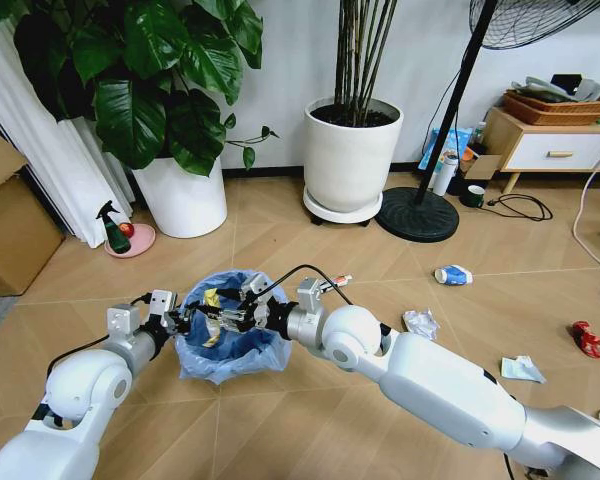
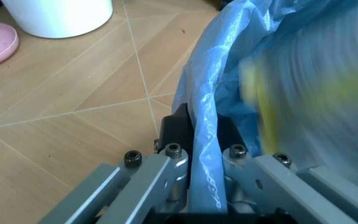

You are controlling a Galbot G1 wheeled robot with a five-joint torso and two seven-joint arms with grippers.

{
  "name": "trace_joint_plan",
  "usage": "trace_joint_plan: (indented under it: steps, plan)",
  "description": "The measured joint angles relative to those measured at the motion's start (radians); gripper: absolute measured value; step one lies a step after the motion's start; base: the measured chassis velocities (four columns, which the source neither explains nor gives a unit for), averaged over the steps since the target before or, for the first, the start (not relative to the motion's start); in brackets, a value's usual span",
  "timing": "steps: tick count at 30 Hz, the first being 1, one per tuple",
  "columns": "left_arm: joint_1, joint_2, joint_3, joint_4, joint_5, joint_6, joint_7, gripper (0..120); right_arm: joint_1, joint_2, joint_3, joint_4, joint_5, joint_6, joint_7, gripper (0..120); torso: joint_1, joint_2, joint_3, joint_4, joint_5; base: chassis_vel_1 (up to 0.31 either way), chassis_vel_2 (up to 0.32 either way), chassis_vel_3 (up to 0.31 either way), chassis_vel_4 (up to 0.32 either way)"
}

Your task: Pick up the trash bin and place the garbage on the floor into it.

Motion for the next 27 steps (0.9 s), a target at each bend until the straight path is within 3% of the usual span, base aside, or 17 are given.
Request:
trace_joint_plan:
  steps: [1, 4, 9, 20, 27]
  plan:
    - [0.000, 0.000, 0.000, 0.000, 0.000, 0.000, 0.000, 1, 0.000, 0.000, 0.000, 0.000, 0.000, 0.000, 0.000, 66, 0.000, 0.000, 0.000, 0.0000, 0.0000, 0.000, 0.000, 0.000, 0.000]
    - [0.000, -0.001, 0.001, 0.000, 0.000, -0.001, 0.000, 1, 0.000, 0.004, 0.002, -0.004, -0.003, 0.002, 0.002, 83, 0.000, 0.000, 0.000, 0.0000, 0.0000, 0.000, 0.000, 0.000, 0.000]
    - [0.003, -0.001, 0.001, -0.001, 0.000, -0.001, 0.001, 1, -0.001, 0.002, 0.014, -0.004, -0.006, 0.003, 0.007, 99, 0.000, 0.000, 0.000, 0.0000, 0.0000, 0.000, 0.000, 0.000, 0.000]
    - [0.008, -0.003, -0.006, -0.003, 0.000, -0.002, 0.001, 1, -0.009, -0.016, 0.057, 0.012, -0.011, 0.006, 0.017, 100, 0.000, 0.000, 0.000, 0.0001, 0.0001, 0.000, 0.000, 0.000, 0.000]
    - [0.022, -0.006, -0.028, -0.010, 0.000, -0.002, 0.003, 1, -0.041, -0.072, 0.179, 0.028, -0.018, 0.003, 0.030, 100, 0.000, 0.000, 0.000, 0.0000, 0.0001, 0.000, 0.000, 0.000, 0.000]
